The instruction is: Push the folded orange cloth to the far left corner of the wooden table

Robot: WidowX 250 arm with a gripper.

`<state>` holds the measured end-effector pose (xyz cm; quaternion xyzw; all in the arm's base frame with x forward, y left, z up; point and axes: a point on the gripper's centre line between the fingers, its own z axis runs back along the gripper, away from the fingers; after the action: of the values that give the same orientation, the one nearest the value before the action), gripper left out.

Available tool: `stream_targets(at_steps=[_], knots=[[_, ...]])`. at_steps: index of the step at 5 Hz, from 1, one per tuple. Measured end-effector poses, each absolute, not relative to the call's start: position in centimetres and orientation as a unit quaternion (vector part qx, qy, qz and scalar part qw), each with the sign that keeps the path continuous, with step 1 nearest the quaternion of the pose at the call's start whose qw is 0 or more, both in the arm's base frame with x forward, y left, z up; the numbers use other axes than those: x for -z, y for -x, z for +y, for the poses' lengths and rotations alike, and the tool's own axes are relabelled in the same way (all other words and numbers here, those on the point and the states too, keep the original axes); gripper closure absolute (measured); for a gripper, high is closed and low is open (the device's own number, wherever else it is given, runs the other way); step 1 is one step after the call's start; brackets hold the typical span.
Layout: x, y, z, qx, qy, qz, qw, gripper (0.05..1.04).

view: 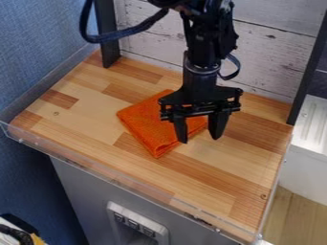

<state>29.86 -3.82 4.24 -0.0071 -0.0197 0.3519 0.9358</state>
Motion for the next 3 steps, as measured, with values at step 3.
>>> stream_targets(at_steps=[3], knots=[[-2.87,-29.84,-3.66,-0.437,-0.014,-0.014,0.899,1.016]])
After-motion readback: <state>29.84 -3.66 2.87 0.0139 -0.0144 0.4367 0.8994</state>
